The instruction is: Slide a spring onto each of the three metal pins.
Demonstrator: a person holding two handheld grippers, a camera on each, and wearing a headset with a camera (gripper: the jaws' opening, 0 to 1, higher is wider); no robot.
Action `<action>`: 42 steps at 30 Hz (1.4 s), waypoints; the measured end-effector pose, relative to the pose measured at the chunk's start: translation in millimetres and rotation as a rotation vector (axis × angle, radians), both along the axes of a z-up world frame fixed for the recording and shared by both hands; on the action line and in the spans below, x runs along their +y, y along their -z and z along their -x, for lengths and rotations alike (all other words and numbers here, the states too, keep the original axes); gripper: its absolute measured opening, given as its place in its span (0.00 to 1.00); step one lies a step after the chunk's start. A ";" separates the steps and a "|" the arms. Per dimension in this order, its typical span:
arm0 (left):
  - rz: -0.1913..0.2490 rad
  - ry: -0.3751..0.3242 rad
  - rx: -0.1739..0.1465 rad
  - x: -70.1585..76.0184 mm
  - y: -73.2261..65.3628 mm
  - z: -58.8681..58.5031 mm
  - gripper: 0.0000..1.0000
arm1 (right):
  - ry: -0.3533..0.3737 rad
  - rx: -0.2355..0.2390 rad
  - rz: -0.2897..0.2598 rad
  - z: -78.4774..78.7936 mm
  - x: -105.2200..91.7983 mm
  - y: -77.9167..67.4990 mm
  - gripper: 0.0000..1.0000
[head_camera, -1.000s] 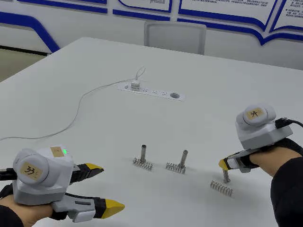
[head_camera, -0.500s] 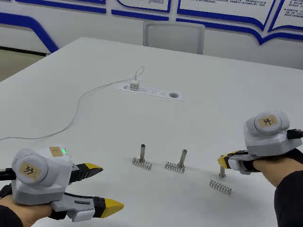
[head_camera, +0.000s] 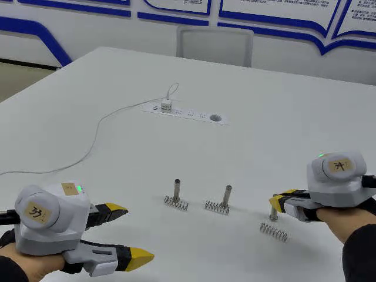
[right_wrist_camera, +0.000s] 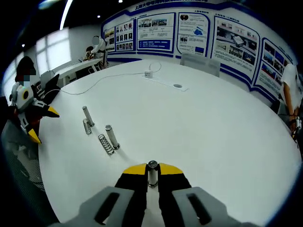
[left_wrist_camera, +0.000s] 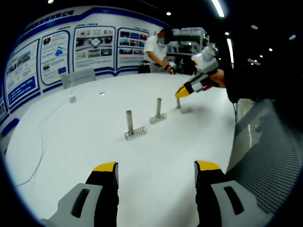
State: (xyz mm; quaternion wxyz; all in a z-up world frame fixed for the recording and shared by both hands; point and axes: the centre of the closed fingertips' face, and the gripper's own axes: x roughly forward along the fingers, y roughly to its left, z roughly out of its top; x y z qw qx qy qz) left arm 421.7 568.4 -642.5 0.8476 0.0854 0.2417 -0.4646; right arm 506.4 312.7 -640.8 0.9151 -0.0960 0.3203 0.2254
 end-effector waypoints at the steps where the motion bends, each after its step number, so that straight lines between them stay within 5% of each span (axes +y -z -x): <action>1: 0.000 0.000 0.000 -0.1 0.0 0.1 0.66 | -0.004 0.002 -0.006 0.8 0.1 1.1 0.09; 9: -0.001 0.000 0.001 0.2 0.5 0.4 0.66 | -0.014 -0.046 0.007 3.9 -4.6 0.4 0.09; 22: -0.002 0.000 0.002 0.5 0.6 0.9 0.66 | -0.004 -0.008 -0.008 9.1 -7.9 4.2 0.14; 34: 0.021 -0.005 -0.003 -0.8 -1.1 0.0 0.66 | -0.009 -0.002 0.000 29.6 -17.6 -1.4 0.17; 38: 0.021 0.004 -0.002 -2.3 -0.9 1.0 0.66 | -0.087 0.039 0.006 45.2 -5.2 2.7 0.16; 42: 0.015 0.016 -0.001 -2.9 0.6 1.9 0.66 | -0.199 0.063 0.098 52.9 8.4 8.3 0.16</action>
